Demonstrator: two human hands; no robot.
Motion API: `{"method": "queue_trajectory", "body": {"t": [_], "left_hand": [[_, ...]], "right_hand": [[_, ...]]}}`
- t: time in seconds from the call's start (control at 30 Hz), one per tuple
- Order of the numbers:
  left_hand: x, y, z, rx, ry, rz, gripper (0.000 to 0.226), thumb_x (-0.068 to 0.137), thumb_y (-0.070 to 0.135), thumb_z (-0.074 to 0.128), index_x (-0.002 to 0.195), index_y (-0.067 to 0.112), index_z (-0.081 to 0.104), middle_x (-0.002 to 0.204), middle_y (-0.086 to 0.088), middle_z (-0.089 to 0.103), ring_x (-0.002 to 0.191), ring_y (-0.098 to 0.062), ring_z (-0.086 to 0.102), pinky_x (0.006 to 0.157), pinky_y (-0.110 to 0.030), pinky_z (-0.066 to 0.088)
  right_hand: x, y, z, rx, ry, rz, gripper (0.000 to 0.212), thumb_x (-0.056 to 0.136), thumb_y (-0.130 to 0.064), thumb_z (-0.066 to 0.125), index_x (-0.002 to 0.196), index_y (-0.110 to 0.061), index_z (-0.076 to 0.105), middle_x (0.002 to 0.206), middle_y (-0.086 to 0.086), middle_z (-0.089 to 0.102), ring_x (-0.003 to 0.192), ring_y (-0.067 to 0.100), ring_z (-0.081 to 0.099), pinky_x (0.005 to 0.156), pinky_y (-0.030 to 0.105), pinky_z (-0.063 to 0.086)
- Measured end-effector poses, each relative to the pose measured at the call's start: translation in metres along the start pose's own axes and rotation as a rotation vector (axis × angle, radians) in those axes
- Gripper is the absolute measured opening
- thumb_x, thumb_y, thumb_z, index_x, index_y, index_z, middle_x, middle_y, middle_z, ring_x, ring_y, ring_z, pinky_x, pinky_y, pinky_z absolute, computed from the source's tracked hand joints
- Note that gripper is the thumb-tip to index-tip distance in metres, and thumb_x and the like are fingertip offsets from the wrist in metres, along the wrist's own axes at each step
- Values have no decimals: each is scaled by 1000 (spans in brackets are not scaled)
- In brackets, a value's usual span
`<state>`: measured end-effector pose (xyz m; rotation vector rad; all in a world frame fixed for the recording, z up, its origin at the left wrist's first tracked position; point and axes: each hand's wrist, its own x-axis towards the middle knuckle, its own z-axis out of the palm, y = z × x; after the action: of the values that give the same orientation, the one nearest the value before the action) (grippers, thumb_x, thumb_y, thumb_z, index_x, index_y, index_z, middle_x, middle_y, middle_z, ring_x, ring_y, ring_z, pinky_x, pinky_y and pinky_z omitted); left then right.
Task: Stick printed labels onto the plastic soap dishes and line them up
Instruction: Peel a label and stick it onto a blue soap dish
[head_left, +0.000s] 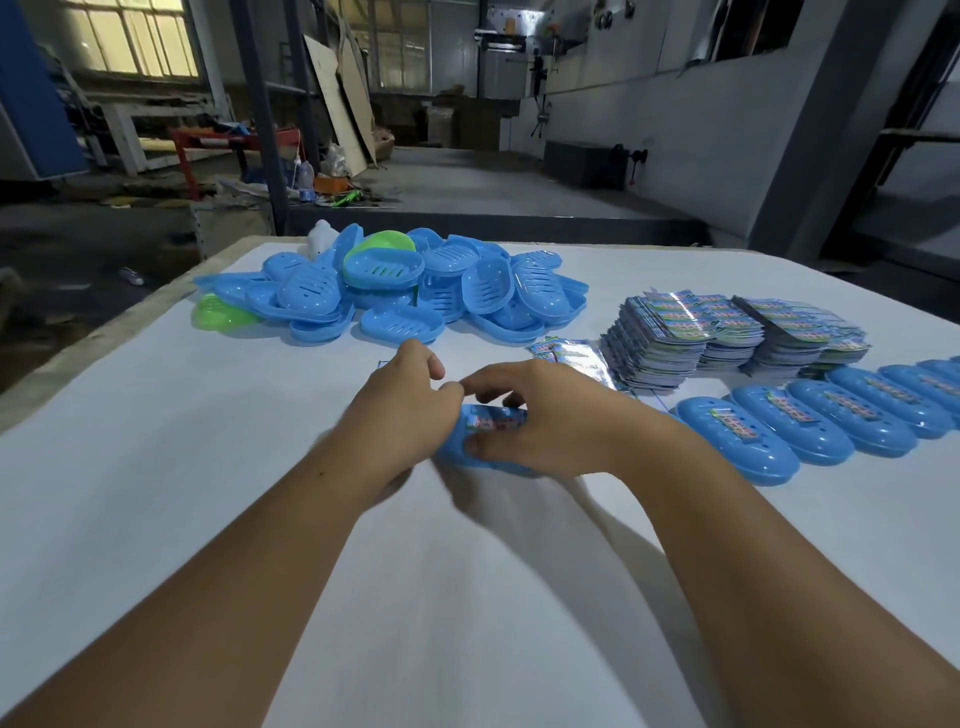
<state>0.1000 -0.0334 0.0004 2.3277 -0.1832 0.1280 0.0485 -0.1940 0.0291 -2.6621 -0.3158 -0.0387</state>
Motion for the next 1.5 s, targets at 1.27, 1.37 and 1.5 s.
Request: {"method": "queue_trajectory", "body": {"t": [1.27, 1.37, 1.5], "left_hand": [[3, -6, -1, 202, 33, 16, 14, 89, 41, 59, 98, 33, 51, 92, 6, 62, 85, -15, 58, 73, -33, 44], [2, -8, -2, 251, 88, 36, 15, 90, 41, 58, 100, 31, 51, 90, 7, 57, 85, -18, 56, 73, -31, 41], [-2, -13, -4, 382, 152, 56, 21, 92, 45, 56, 108, 32, 52, 97, 4, 64, 81, -19, 53, 69, -29, 39]], "right_hand": [[-2, 14, -5, -104, 70, 82, 36, 89, -38, 65, 124, -30, 63, 122, -8, 60, 103, 12, 54, 83, 27, 44], [5, 14, 10, -70, 119, 31, 30, 89, -36, 64, 119, -29, 65, 109, -14, 62, 82, 5, 51, 64, 16, 37], [9, 18, 14, -80, 127, 15, 24, 90, -38, 63, 112, -31, 66, 93, -20, 58, 69, -7, 48, 56, 4, 29]]}}
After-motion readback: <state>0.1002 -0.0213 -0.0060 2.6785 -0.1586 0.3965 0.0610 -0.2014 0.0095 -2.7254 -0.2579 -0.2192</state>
